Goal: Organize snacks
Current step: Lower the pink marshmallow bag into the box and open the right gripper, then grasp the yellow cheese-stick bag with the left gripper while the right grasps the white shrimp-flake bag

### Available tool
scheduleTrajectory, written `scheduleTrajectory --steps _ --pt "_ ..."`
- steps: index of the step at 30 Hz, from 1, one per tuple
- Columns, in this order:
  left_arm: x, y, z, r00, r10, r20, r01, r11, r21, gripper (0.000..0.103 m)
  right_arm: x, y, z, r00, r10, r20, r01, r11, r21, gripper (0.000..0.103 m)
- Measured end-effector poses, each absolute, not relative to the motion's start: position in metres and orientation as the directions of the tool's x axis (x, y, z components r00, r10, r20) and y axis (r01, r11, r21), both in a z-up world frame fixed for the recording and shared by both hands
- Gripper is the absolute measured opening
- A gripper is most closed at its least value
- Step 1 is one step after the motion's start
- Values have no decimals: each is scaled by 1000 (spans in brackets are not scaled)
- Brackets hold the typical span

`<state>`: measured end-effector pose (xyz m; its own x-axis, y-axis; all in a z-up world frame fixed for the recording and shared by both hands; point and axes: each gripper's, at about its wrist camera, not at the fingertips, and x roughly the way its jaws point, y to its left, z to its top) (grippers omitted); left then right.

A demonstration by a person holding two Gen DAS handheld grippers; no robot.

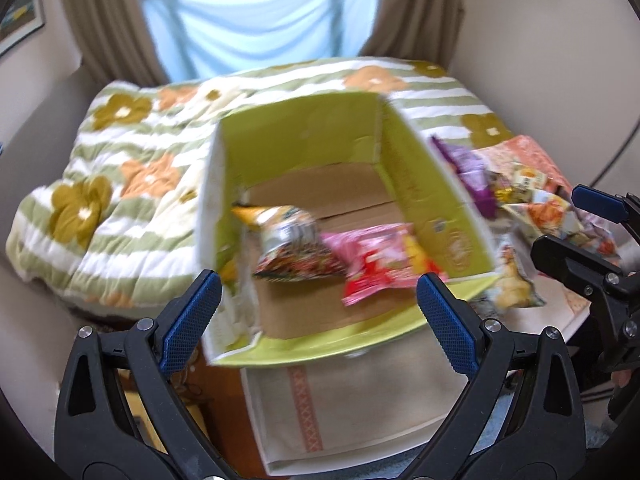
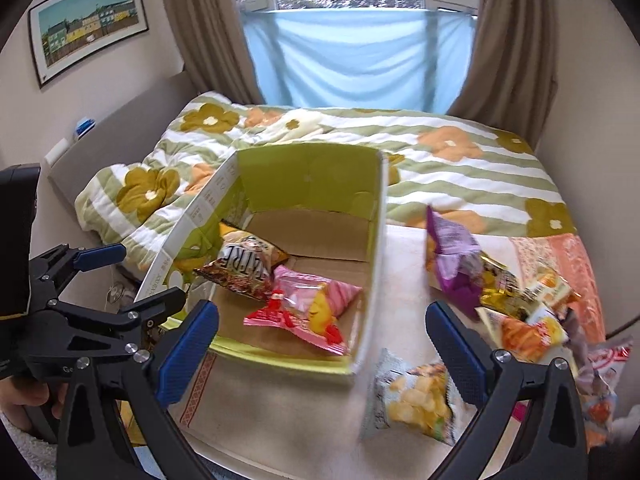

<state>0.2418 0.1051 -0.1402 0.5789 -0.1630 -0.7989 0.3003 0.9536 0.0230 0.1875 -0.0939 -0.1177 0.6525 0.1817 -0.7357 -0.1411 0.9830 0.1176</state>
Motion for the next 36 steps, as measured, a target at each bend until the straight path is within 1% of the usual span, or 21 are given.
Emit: scheduleTrajectory --steps 6,11,15,18,20,22,26,32,36 --pt "236 44 -127 566 -250 -786 419 908 12 97 161 -151 -102 689 88 -719 -18 994 104 103" --pt "233 -27 -117 539 -313 -782 513 859 10 97 135 -213 -91 694 12 -720 68 994 82 103" --pt "229 -85 -118 531 -326 -782 581 812 56 98 114 -265 -90 677 -67 -733 130 991 30 103" --pt "230 -128 -126 509 -321 -799 625 776 86 98 103 -300 -96 651 -121 -749 160 987 -19 103" --pt "231 -154 -133 473 -321 -821 660 746 89 98 98 -323 -102 627 -132 -768 176 984 -25 103" --pt "231 -178 -141 438 -316 -841 701 706 100 98 93 -343 -108 611 -130 -781 185 983 -19 103" --pt "229 -219 -165 414 -258 -873 746 646 162 98 87 -380 -129 564 -114 -818 187 982 -8 103" --pt "242 -250 -202 345 -195 -918 776 610 162 97 92 -410 -169 483 -121 -867 192 981 -30 103" --pt "251 -261 -223 329 -164 -930 802 568 184 97 98 -416 -190 462 -124 -878 201 979 -32 103"
